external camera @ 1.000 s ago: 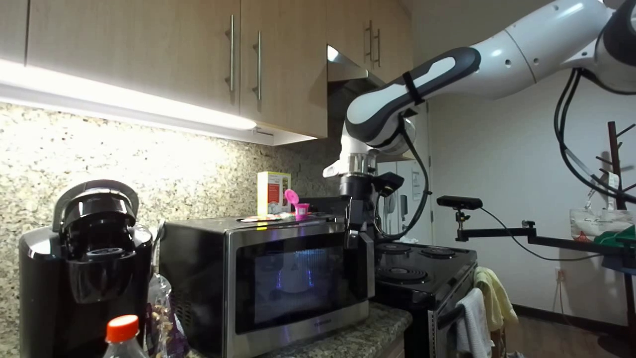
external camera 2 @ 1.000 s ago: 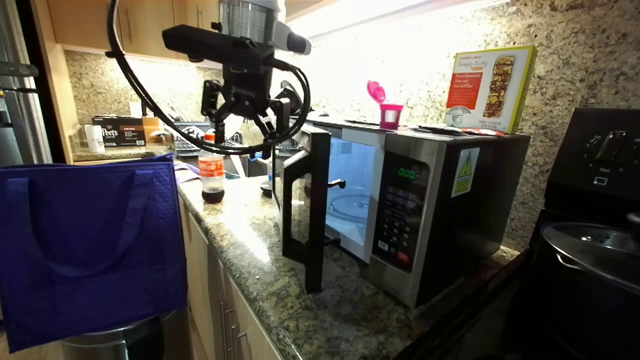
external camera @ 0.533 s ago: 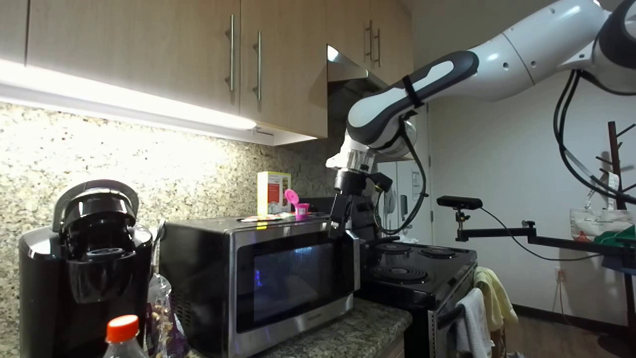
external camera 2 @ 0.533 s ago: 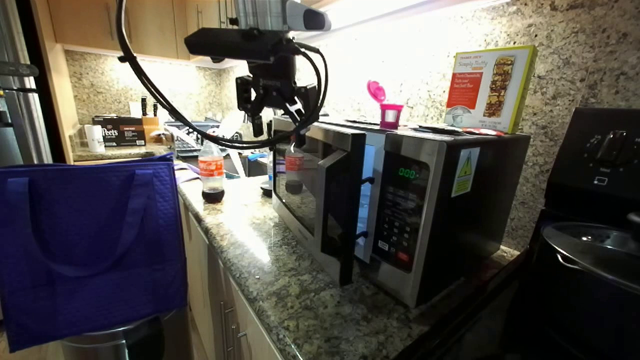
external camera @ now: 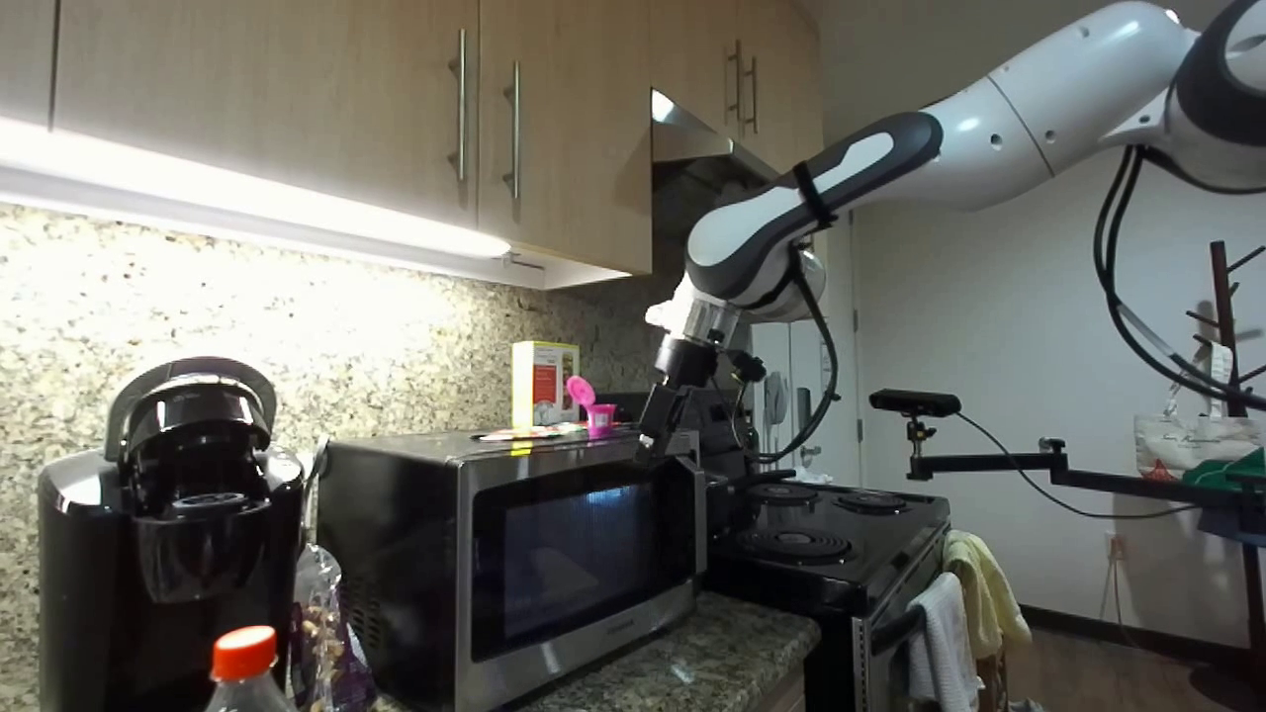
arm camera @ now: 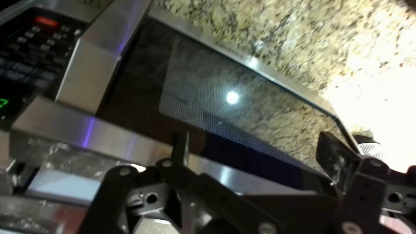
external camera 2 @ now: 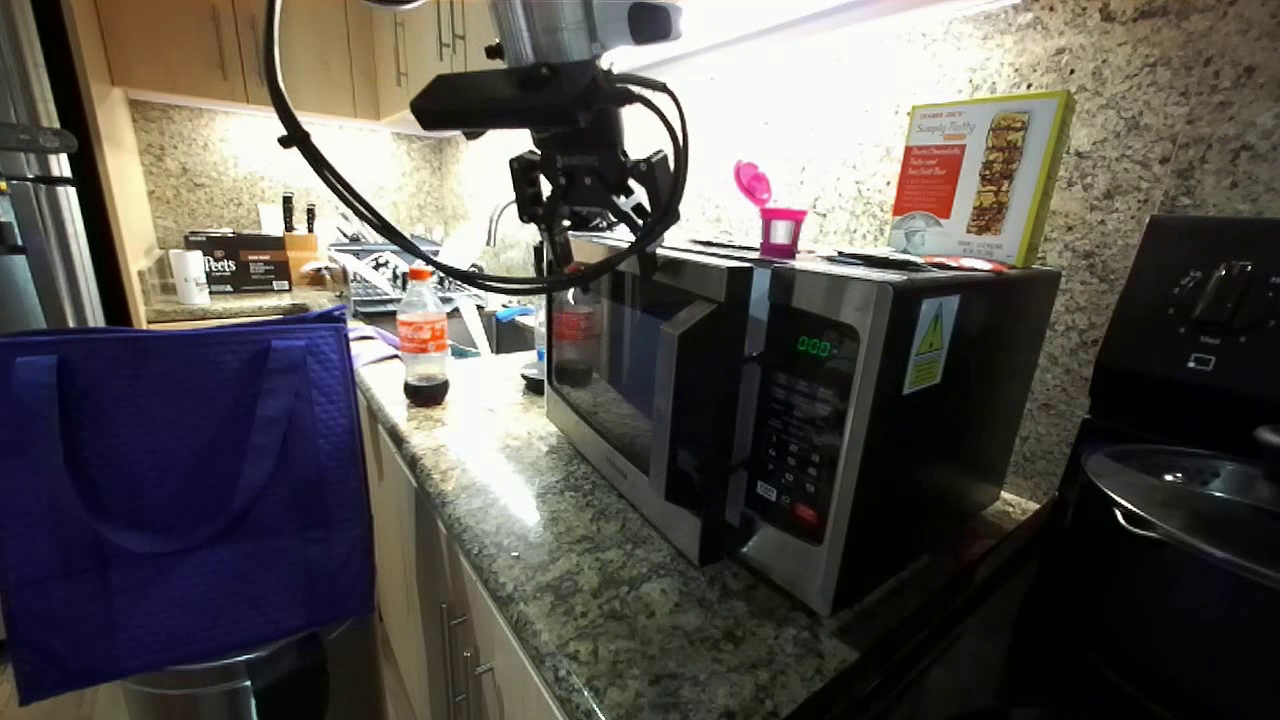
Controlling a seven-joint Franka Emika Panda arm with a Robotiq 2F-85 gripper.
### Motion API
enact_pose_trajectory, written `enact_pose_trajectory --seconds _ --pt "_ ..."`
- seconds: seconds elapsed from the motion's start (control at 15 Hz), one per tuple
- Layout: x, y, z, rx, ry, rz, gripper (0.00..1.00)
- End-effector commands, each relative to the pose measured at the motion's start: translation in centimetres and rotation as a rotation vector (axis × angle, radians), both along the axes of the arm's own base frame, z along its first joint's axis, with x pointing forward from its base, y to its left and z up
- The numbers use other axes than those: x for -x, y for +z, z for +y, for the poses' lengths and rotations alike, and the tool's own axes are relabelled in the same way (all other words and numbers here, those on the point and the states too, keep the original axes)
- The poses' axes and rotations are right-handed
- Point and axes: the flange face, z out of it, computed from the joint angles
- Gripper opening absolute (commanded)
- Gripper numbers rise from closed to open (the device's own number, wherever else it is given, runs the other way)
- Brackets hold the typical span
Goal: Close the microwave door, place the pink jar on the counter, then put the coca-cola bottle in the bag
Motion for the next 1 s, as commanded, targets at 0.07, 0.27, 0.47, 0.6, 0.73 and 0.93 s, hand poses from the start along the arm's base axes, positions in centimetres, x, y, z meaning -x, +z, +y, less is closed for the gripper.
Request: enact_pose_trajectory --seconds 0.07,0.27,0.47,0.6,0.73,0.93 --pt "-2.2 -0.1 -0.9 0.105 0.008 -0.219 1.00" --pt "-2.7 -1.8 -1.3 0.099 -0.034 -0.318 1.00" --pt "-3.1 -2.1 -0.9 0.093 -0.031 -0.404 1.00" --pt "-1.6 0.6 1.3 -0.004 0.080 -0.423 1.00" --pt "1.4 2.2 1.8 -0.018 0.162 -0.368 1.00" --pt "5.4 5.6 3.0 0.038 0.190 -0.244 1.00"
